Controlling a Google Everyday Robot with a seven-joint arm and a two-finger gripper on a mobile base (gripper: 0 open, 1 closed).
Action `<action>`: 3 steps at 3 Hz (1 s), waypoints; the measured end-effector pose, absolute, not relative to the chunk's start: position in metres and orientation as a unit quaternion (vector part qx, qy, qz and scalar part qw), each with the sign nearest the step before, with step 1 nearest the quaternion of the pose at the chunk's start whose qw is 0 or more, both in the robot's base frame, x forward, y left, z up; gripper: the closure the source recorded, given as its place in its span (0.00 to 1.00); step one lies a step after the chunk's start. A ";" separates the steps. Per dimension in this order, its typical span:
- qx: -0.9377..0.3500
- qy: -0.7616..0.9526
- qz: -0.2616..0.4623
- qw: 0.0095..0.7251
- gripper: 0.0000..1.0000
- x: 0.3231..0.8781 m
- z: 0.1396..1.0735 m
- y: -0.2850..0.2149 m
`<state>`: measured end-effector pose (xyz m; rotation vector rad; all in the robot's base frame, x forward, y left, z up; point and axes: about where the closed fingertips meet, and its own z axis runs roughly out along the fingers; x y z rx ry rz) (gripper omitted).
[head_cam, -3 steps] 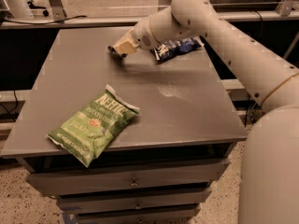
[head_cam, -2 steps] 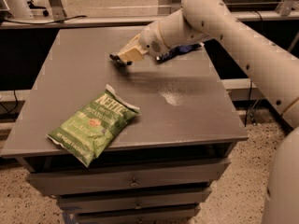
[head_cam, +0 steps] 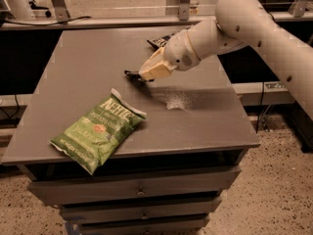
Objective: Move rxbar chocolate near green jalapeno chip bag
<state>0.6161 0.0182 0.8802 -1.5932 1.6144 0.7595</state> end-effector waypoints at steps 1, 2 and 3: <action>-0.643 0.609 0.305 0.351 1.00 0.593 0.875 -0.003; -0.668 0.575 0.328 0.340 1.00 0.574 0.873 -0.014; -0.691 0.541 0.352 0.326 1.00 0.552 0.872 -0.026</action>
Offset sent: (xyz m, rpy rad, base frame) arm -0.0691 -0.0539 -0.0085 0.0217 0.0034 0.2917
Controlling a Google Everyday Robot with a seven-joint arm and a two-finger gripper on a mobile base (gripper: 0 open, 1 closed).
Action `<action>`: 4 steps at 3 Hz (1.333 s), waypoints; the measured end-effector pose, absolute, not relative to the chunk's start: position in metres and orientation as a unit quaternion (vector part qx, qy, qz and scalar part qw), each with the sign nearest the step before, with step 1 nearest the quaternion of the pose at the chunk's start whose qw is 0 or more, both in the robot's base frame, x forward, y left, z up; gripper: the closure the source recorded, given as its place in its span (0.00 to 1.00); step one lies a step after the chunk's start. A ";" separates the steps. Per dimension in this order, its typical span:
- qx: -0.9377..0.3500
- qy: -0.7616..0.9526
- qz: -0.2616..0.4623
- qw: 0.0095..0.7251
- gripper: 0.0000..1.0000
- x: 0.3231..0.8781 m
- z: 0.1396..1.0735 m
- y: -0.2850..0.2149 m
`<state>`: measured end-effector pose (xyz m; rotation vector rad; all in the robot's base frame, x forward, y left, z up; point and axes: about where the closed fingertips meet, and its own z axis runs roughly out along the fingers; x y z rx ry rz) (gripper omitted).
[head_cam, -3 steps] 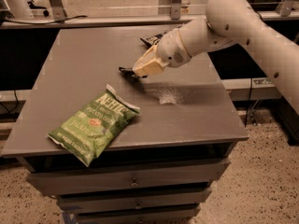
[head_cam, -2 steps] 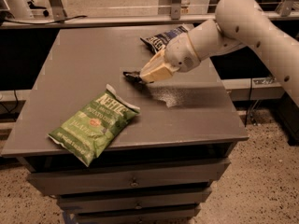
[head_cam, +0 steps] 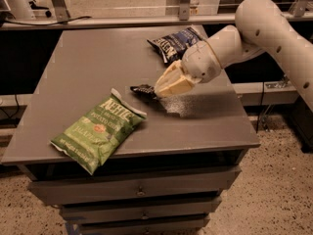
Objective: Move rxbar chocolate near green jalapeno chip bag
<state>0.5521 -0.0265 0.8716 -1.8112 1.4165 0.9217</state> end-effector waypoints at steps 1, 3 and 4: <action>-0.705 0.518 0.367 0.316 0.99 0.538 0.871 -0.035; -0.731 0.472 0.388 0.305 0.54 0.524 0.873 -0.039; -0.739 0.453 0.392 0.307 0.29 0.522 0.876 -0.037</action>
Offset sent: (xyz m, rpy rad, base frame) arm -0.0418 -0.0236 0.0006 0.0324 0.0141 0.2264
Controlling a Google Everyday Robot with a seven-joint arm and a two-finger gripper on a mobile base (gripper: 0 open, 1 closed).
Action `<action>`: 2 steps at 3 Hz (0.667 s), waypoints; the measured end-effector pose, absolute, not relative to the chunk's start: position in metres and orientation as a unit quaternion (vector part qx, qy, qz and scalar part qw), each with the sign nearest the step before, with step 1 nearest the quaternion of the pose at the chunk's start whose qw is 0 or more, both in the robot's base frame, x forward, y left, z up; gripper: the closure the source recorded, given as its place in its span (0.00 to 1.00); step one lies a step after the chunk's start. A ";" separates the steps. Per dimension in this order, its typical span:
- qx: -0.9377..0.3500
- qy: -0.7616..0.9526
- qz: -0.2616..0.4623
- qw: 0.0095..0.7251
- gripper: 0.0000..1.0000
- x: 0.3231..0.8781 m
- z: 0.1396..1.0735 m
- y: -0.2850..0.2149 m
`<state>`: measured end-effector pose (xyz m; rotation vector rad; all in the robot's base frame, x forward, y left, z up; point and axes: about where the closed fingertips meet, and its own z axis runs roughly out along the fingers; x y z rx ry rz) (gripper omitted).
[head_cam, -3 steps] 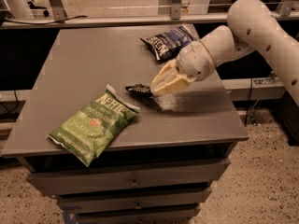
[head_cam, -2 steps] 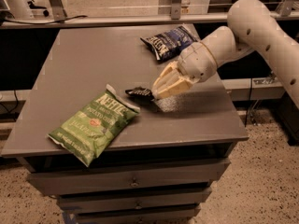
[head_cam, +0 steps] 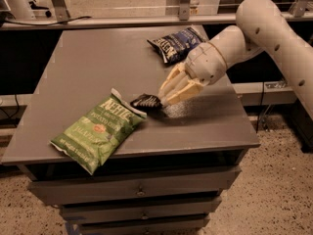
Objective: Move rxbar chocolate near green jalapeno chip bag
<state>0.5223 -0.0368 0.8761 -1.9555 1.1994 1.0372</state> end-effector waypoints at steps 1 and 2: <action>-0.743 0.442 0.395 0.311 0.06 0.522 0.879 -0.034; -0.741 0.442 0.392 0.319 0.00 0.525 0.881 -0.033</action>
Offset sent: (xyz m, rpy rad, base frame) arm -0.0042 -0.0066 0.0072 0.0275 -0.0179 0.0233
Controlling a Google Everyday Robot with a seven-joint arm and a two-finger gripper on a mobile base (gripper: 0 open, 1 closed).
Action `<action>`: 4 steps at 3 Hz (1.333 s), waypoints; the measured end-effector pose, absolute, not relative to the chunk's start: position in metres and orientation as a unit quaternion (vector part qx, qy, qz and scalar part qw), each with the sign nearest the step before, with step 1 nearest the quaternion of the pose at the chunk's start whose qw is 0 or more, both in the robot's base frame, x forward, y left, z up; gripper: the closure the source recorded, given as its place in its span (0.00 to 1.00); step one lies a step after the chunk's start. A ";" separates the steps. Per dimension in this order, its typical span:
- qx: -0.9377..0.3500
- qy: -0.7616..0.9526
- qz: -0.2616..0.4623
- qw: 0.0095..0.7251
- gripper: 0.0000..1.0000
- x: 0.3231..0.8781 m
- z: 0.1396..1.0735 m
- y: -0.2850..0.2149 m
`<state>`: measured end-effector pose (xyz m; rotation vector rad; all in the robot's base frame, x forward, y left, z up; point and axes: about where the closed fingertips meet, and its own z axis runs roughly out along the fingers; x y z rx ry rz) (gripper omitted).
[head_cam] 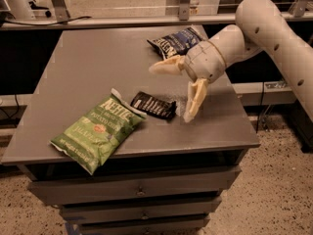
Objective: Move rxbar chocolate near green jalapeno chip bag
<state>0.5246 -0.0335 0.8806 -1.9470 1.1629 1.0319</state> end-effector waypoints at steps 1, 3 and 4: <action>-0.726 0.480 0.349 0.347 0.00 0.551 0.891 -0.055; -0.595 0.632 0.190 0.458 0.00 0.645 0.949 -0.150; -0.576 0.638 0.177 0.480 0.00 0.661 0.955 -0.150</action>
Offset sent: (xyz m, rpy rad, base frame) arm 0.1463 -0.1641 0.0815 -0.0468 -0.2263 -0.8457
